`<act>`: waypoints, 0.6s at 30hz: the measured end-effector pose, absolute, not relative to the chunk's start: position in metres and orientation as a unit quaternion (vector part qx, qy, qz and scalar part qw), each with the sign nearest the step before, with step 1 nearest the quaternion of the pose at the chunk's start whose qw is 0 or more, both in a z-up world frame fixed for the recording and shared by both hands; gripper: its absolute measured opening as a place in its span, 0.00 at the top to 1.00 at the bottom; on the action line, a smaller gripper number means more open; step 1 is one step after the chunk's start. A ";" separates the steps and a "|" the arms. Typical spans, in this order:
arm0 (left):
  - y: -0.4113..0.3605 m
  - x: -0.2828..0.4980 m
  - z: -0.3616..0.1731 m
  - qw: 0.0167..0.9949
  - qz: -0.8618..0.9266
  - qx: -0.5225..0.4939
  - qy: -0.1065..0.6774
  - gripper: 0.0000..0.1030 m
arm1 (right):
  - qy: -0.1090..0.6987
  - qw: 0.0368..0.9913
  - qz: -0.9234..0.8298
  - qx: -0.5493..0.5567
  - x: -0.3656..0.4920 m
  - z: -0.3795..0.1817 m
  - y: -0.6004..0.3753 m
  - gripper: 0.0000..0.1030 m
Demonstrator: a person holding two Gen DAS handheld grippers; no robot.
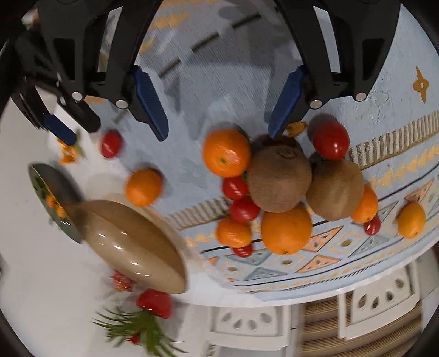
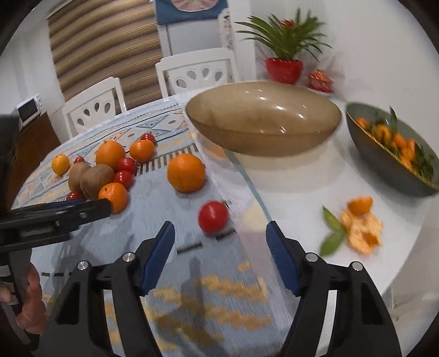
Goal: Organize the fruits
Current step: 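Grasp a red tomato with the right tool while the left tool grasps a mandarin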
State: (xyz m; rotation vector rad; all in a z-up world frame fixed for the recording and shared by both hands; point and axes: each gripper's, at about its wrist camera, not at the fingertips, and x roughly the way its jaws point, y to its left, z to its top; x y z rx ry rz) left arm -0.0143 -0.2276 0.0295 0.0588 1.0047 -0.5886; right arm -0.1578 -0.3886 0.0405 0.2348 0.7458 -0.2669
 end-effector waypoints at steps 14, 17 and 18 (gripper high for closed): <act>-0.248 -0.008 0.010 0.858 -0.223 0.034 0.461 0.49 | 0.395 0.907 -0.115 0.095 -0.117 0.018 -0.390 0.66; -0.242 -0.008 0.011 0.859 -0.230 0.018 0.458 0.60 | 0.386 0.911 -0.121 0.084 -0.120 0.020 -0.387 0.72; -0.241 -0.008 0.011 0.858 -0.231 0.017 0.458 0.60 | 0.385 0.911 -0.118 0.086 -0.121 0.020 -0.387 0.72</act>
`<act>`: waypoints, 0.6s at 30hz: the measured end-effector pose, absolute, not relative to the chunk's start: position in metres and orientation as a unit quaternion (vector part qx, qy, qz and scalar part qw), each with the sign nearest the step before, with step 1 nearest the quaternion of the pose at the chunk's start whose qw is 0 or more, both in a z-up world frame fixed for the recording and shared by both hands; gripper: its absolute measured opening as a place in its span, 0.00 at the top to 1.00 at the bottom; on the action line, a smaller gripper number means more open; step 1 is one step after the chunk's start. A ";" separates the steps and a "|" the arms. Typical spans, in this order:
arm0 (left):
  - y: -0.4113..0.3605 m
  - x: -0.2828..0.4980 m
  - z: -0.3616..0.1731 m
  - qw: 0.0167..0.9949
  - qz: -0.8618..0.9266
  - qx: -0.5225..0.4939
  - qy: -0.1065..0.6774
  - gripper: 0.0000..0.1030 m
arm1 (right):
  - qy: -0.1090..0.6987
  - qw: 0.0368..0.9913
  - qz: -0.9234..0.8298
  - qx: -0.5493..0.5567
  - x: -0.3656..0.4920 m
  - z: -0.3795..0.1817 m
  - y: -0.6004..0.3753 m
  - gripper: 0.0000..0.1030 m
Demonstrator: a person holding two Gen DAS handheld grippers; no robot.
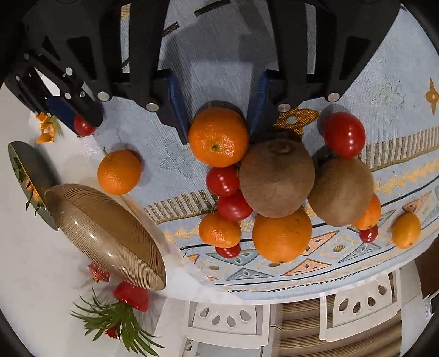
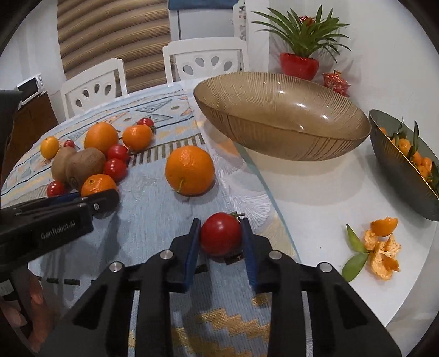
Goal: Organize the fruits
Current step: 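Grasp a red tomato with the right tool while the left tool grasps a mandarin, then carry both fruits over the brown glass bowl and open both tools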
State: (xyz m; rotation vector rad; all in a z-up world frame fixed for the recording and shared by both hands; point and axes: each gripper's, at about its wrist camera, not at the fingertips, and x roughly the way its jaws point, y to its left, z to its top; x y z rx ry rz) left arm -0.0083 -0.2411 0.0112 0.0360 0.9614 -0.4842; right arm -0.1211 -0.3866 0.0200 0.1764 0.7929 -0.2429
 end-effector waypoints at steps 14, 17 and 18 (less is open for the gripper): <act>-0.254 -0.052 0.081 0.875 -0.322 0.037 0.359 0.60 | 0.328 0.932 -0.124 0.087 -0.142 0.067 -0.402 0.72; -0.266 -0.052 0.107 0.878 -0.341 0.042 0.335 0.60 | 0.304 0.939 -0.136 0.085 -0.146 0.090 -0.413 0.72; -0.270 -0.052 0.114 0.878 -0.346 0.046 0.326 0.60 | 0.295 0.941 -0.141 0.089 -0.146 0.099 -0.419 0.72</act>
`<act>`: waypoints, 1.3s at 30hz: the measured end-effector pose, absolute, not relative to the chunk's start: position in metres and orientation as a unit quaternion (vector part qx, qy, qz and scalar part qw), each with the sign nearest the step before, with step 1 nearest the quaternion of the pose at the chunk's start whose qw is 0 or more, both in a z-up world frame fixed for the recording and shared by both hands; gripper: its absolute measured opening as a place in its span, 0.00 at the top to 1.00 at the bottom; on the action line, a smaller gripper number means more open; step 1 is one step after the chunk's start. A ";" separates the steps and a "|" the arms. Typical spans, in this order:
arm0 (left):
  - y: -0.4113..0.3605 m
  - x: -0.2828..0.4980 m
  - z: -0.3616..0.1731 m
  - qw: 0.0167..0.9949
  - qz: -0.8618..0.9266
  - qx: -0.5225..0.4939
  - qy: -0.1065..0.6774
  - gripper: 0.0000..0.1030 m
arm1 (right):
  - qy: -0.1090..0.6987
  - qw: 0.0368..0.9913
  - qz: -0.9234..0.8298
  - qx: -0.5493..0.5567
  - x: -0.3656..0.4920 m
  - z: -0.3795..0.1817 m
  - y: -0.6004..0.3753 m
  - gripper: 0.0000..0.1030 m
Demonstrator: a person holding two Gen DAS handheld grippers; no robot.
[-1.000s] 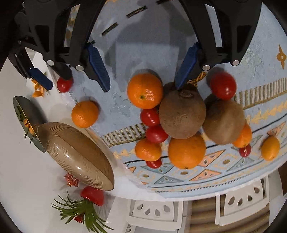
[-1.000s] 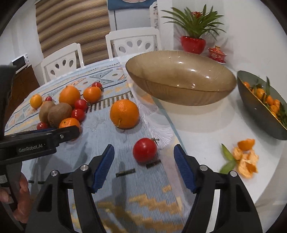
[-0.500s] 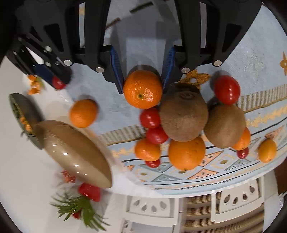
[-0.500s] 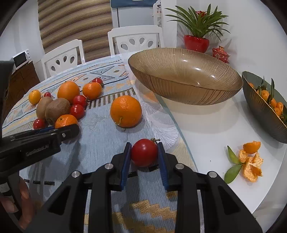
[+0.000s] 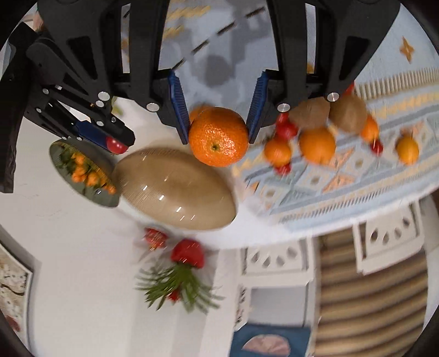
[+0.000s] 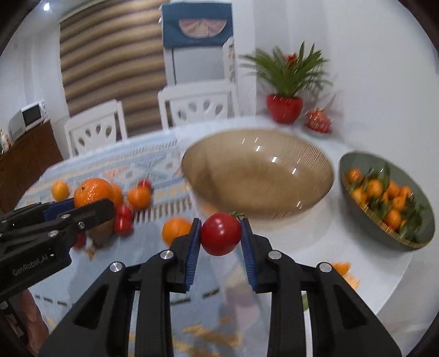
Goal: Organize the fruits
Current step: 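Carry both fruits over the brown glass bowl and open both tools, then move both open tools back toward the fruit pile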
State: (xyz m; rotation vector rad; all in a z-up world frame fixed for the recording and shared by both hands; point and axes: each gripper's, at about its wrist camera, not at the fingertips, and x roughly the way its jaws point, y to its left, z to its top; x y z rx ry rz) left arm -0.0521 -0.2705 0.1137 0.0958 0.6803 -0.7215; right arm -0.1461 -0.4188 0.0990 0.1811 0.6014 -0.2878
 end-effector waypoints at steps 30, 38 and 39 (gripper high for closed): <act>-0.374 0.045 0.066 0.806 -0.421 0.031 0.416 0.40 | 0.365 0.893 -0.229 0.128 -0.079 0.076 -0.513 0.71; -0.334 0.030 0.085 0.814 -0.415 0.004 0.406 0.39 | 0.344 0.898 -0.228 0.153 -0.109 0.091 -0.514 0.69; -0.329 0.028 0.088 0.816 -0.413 0.002 0.404 0.39 | 0.341 0.899 -0.226 0.156 -0.112 0.093 -0.513 0.67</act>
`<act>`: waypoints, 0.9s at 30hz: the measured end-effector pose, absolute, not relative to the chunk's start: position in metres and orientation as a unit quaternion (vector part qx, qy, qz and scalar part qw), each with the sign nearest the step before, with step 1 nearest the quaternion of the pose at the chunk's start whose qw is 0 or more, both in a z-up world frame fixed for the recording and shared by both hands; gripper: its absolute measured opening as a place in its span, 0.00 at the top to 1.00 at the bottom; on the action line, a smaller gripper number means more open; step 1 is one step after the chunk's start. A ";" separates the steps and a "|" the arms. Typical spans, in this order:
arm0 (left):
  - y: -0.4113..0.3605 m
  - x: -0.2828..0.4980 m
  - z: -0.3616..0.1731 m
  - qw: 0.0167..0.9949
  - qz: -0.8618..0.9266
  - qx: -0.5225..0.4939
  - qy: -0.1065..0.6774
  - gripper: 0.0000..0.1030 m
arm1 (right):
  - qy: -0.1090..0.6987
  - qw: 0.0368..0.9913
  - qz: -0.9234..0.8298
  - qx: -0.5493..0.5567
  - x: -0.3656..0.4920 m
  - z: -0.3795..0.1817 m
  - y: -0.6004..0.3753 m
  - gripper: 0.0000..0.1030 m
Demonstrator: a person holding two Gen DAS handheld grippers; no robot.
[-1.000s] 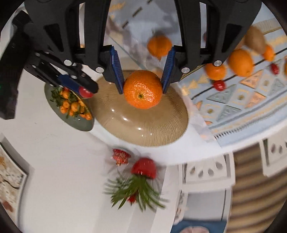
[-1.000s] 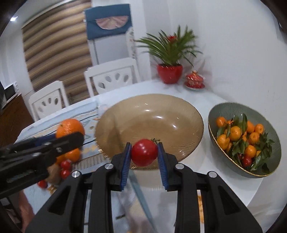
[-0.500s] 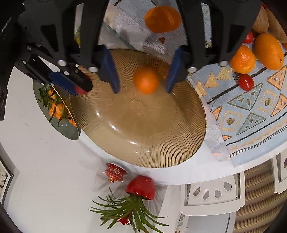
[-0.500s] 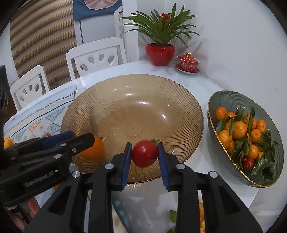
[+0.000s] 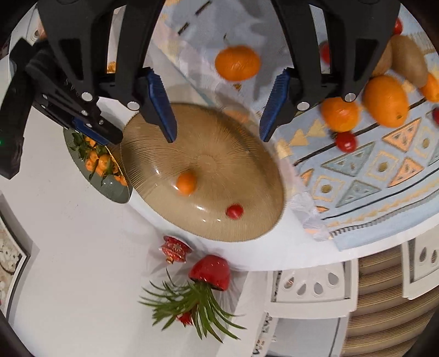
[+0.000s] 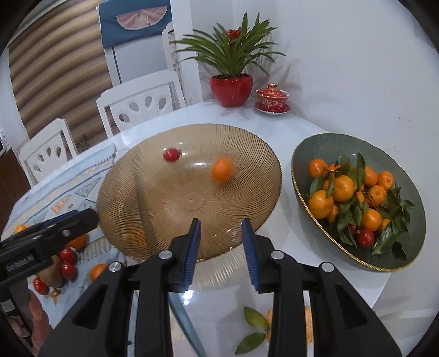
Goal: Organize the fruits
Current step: 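Move both open tools back toward the fruit pile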
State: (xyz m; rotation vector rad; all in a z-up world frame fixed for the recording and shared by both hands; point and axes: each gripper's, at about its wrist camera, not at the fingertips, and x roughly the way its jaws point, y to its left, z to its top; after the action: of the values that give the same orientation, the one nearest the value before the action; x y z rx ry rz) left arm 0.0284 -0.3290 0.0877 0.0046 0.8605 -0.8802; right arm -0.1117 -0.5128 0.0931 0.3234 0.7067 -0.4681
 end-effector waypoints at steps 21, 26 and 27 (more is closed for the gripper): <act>-0.140 -0.006 0.116 0.883 -0.310 -0.052 0.349 0.39 | 0.345 0.920 -0.121 0.145 -0.118 0.101 -0.423 0.63; -0.113 -0.011 0.114 0.899 -0.283 -0.044 0.332 0.29 | 0.337 0.927 -0.100 0.130 -0.111 0.104 -0.400 0.56; -0.111 -0.010 0.110 0.898 -0.282 -0.043 0.335 0.29 | 0.338 0.927 -0.096 0.128 -0.109 0.102 -0.396 0.56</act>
State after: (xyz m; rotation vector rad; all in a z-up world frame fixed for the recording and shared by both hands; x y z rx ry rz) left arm -0.0103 -0.1111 0.1102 -0.0898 0.6932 -0.5847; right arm -0.1092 -0.3961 0.1019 0.2625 0.6925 -0.1973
